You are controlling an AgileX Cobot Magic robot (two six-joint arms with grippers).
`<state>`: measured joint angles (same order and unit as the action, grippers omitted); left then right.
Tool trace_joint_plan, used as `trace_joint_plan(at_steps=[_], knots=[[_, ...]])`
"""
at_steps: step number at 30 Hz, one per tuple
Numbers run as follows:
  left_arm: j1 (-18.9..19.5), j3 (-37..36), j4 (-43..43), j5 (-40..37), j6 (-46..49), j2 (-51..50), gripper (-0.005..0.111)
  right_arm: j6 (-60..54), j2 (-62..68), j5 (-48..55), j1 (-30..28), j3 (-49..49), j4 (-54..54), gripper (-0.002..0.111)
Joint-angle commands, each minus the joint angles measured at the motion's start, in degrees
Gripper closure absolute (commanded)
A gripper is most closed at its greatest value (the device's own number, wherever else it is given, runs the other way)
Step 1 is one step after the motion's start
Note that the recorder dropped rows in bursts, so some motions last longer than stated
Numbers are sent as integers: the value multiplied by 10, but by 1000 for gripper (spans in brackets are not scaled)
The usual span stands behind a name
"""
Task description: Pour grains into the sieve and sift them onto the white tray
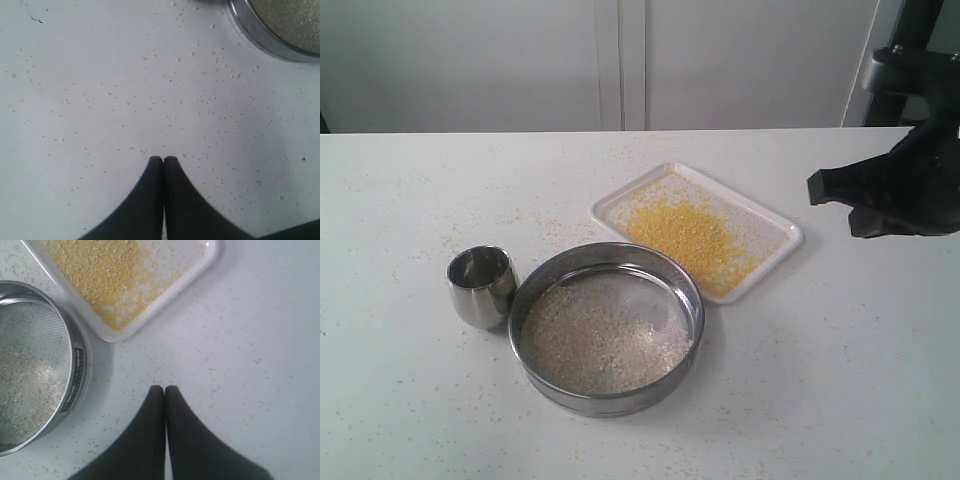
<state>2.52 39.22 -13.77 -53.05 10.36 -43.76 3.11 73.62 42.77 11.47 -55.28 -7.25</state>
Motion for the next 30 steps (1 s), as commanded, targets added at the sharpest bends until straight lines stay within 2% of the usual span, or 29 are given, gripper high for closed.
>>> trace_joint_plan(at_steps=[1,13,30], knots=[[1,-4,-3,-6,2,4,107,-46,-22,14,-30,-1,-10,108],[1,-4,-3,-6,2,4,107,-110,-94,18,-41,28,-47,108],[1,-4,-3,-6,2,4,107,-98,-156,0,-41,31,-58,108]])
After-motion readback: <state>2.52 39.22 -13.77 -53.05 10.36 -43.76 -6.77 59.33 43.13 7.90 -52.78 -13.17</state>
